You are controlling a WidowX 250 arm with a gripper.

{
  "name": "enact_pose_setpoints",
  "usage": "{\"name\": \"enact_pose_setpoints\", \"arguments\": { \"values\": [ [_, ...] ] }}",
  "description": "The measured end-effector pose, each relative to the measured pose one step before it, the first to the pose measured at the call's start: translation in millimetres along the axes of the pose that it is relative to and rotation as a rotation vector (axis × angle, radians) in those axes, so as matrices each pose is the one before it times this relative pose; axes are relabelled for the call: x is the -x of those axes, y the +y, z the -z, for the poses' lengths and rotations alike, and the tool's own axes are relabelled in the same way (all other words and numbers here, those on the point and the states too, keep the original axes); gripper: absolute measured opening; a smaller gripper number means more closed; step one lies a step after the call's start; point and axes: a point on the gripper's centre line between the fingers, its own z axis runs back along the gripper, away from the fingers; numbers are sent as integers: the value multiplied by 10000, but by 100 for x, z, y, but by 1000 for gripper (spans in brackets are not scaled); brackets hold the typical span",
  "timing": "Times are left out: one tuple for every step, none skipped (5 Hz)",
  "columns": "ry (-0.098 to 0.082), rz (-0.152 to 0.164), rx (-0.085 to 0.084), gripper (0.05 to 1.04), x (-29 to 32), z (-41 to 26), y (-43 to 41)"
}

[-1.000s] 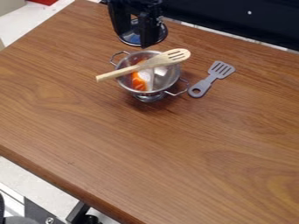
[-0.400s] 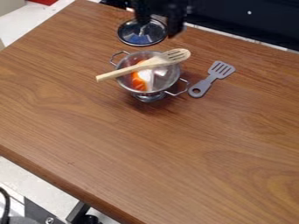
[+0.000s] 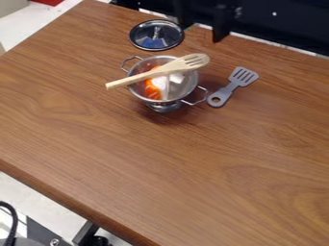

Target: Put the wooden spatula on top of the metal bowl.

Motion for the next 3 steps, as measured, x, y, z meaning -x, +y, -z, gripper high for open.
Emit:
{"name": "enact_pose_setpoints", "arguments": {
  "values": [
    [225, 1305, -79, 999, 264, 1077, -1911],
    [-397, 1160, 74, 999, -94, -36, -2249],
    [-251, 451, 157, 999, 710, 426, -1145]
  ]
}}
